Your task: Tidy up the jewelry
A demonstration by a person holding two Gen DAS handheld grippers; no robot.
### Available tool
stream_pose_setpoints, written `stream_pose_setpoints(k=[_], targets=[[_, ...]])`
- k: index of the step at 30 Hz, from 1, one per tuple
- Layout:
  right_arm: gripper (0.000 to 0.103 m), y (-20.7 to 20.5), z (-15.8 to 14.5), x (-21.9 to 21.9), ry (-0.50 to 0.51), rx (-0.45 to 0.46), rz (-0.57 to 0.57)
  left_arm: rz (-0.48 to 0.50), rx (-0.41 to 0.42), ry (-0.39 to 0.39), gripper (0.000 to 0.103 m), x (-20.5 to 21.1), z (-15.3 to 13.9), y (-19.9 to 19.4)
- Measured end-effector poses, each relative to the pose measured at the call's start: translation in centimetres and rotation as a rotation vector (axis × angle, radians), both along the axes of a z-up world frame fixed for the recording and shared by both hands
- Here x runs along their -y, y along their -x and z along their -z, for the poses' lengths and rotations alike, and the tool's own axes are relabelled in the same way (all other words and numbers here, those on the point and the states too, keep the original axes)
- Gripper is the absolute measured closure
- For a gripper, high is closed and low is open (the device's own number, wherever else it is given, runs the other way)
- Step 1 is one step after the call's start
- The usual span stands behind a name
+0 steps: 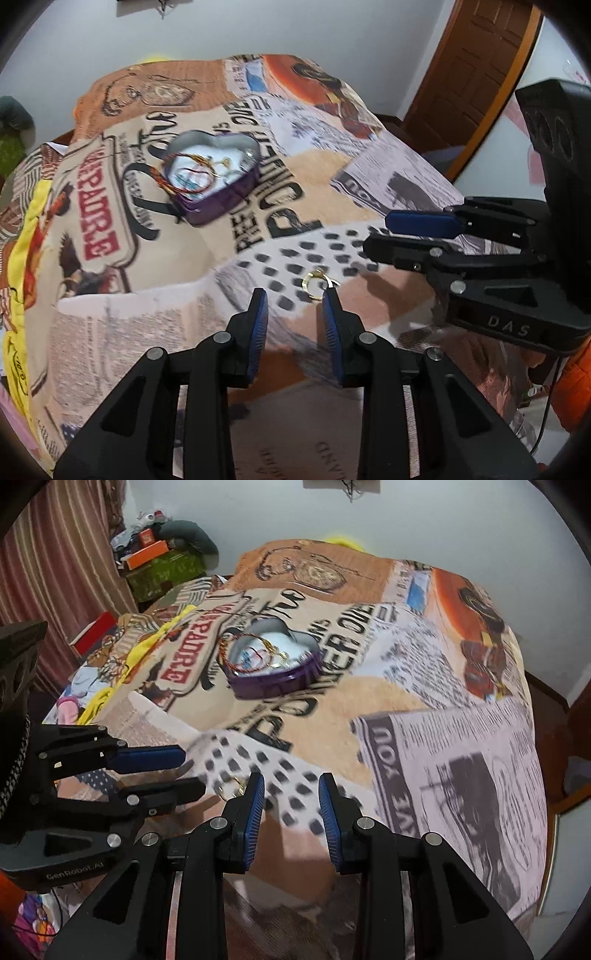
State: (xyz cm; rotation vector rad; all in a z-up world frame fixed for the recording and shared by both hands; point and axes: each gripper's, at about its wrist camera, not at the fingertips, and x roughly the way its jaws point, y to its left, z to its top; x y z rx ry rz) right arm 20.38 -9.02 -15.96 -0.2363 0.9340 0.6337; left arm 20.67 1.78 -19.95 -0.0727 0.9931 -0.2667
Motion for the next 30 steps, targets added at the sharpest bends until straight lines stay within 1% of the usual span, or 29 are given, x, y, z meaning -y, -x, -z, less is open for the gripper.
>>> stream_pose_setpoints(k=[4,11,15,16,17,18,22,24,30], targets=[[0.076,0.1,0.0,1.1,-0.018,-0.010,0.023,0.012,-0.008,-0.019,0.071,0.9,0.8,-0.2],[0.076,-0.1,0.7,1.9,-0.036,-0.032,0.036,0.033,0.019,-0.051,0.071,2.1,1.3,-0.9],[0.076,0.0,1.0,1.9,-0.040,-0.041,0.032,0.040,0.042,-0.052,0.071,2.4,1.6,-1.1],[0.076,0.0,1.0,1.9,-0.039,-0.040,0.030,0.036,0.047,-0.047,0.074,2.3,1.6,-1.1],[0.076,0.1,1.0,1.8,-0.035,-0.037,0.028,0.035,0.051,-0.046,0.081,2.3,1.6,-1.0],[0.076,0.1,1.0,1.8,-0.034,-0.036,0.025,0.035,0.053,-0.047,0.085,2.2,1.5,-1.0],[0.076,0.5,0.6,1.7,-0.036,-0.027,0.013,0.030,0.053,-0.026,0.086,1.6,1.2,-0.5],[0.076,0.4,0.5,1.6,-0.040,-0.026,0.011,0.022,0.065,-0.029,0.086,1.1,0.8,0.1],[0.076,0.7,0.3,0.8,-0.043,-0.029,-0.003,-0.023,0.104,-0.005,0.086,-1.0,-0.7,1.9]])
